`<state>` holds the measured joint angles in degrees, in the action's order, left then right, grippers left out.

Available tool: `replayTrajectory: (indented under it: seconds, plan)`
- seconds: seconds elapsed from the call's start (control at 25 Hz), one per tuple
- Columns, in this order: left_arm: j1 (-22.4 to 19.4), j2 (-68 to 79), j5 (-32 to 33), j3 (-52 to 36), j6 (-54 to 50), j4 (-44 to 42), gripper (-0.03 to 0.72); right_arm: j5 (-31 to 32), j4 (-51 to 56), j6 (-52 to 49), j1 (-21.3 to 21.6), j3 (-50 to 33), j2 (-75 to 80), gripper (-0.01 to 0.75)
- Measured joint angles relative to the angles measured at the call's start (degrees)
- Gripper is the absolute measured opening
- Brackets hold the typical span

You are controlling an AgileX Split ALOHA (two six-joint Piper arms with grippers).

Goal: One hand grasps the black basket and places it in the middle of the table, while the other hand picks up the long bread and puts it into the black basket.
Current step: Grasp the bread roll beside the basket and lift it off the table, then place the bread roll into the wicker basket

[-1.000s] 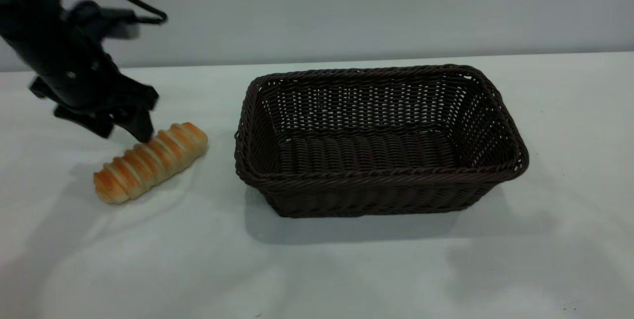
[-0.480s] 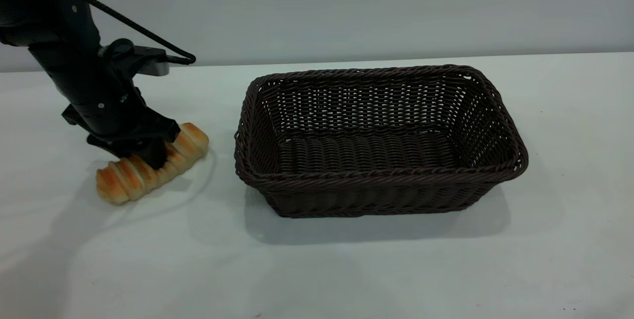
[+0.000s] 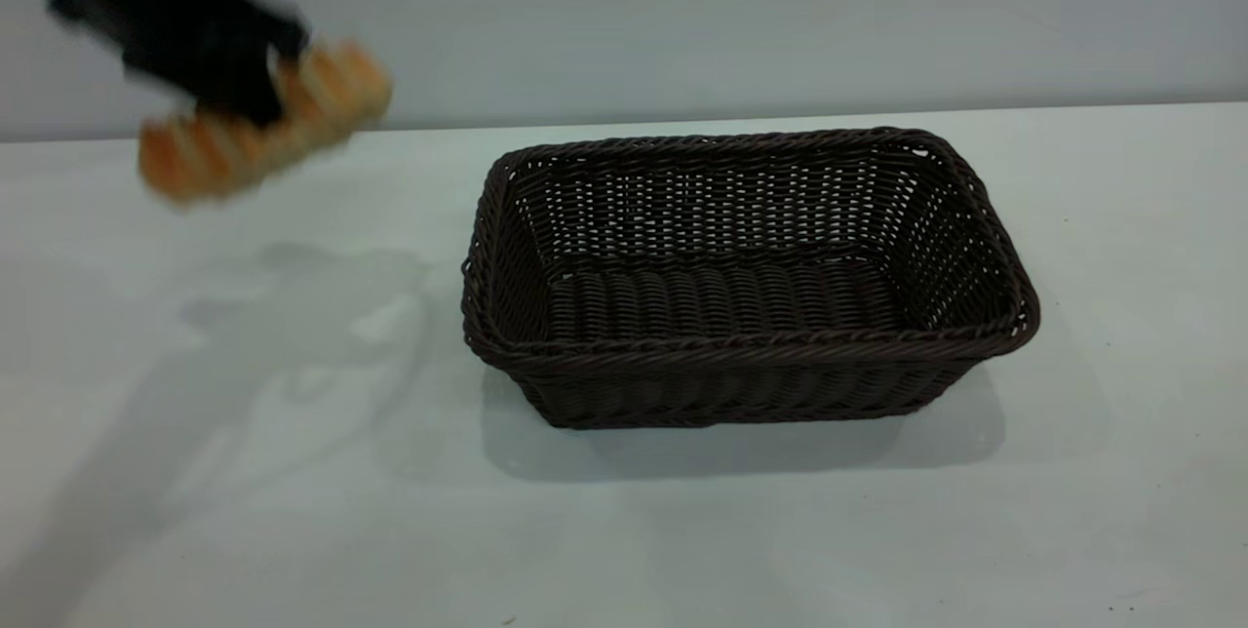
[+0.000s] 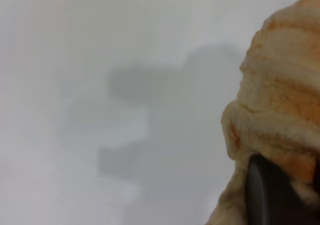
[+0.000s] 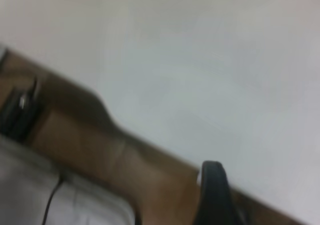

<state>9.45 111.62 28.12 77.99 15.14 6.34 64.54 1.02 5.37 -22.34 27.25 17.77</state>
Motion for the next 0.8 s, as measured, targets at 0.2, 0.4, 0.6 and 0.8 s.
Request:
replayTrajectory:
  seconds: [0.2, 0.4, 0.6, 0.8]
  plan:
    - [9.80, -5.80, 0.79, 0.00, 0.05, 4.95, 0.090, 0.00, -1.71, -2.01, 0.00, -0.17, -5.96, 0.536]
    - [19.84, -0.55, -5.33, 0.00, -0.45, 6.53, 0.100, 0.00, -1.88, -2.25, 0.00, -0.17, -7.56, 0.536]
    - [24.98, 8.88, -12.86, 0.00, -1.38, 6.59, 0.252, 0.00, -1.99, -2.26, 0.00, -0.17, -11.15, 0.536]
    - [26.17, 10.89, -13.42, 0.00, -1.44, 6.43, 0.570, 0.21, -1.99, -2.31, 0.00, -0.17, -17.04, 0.534]
